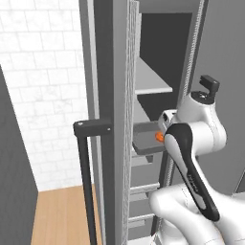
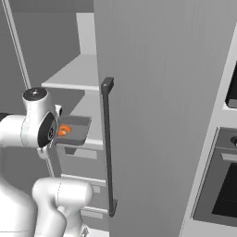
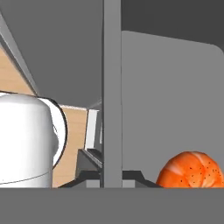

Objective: Take the meat container that has the shrimp and place it on the second highest rack of the freezer. Then take the vegetable container that has the corn and tomato and place it on the highest rack of the freezer.

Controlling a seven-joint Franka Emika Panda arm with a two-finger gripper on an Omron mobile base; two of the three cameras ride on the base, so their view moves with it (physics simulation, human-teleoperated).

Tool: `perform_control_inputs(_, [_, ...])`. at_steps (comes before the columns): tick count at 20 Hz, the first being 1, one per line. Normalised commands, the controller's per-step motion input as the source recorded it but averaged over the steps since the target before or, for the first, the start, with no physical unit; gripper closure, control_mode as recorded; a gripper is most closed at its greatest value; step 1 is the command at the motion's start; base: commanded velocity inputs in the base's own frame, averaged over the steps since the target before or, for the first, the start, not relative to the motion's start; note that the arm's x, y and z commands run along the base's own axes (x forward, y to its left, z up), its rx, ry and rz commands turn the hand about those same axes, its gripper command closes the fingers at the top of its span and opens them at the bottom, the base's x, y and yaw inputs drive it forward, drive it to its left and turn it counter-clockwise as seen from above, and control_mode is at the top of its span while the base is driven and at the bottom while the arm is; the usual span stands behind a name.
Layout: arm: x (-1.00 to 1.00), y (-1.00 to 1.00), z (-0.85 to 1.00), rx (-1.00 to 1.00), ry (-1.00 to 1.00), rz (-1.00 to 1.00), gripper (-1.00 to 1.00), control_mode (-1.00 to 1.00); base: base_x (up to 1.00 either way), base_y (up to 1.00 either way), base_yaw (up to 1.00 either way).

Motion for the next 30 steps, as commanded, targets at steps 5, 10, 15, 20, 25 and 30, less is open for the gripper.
perform_control_inputs(5, [0.80, 0.04, -0.17, 0.00, -0.01, -0.04, 1.00, -1.00, 0.00, 0.00, 0.00])
perform_control_inputs(10, [0.64, 0.23, -0.39, 0.00, -0.04, 0.00, 1.00, -1.00, 0.00, 0.00, 0.00])
perform_control_inputs(15, [0.61, 0.01, -0.36, 0.00, -0.07, -0.01, 1.00, -1.00, 0.00, 0.00, 0.00])
perform_control_inputs(20, [0.77, 0.00, -0.33, 0.00, -0.05, -0.04, 1.00, -1.00, 0.00, 0.00, 0.00])
perform_control_inputs(25, [0.77, 0.00, -0.13, 0.00, -0.02, -0.04, 1.00, -1.00, 0.00, 0.00, 0.00])
perform_control_inputs(30, [0.71, 0.00, 0.00, 0.00, 0.00, -0.01, 1.00, -1.00, 0.00, 0.00, 0.00])
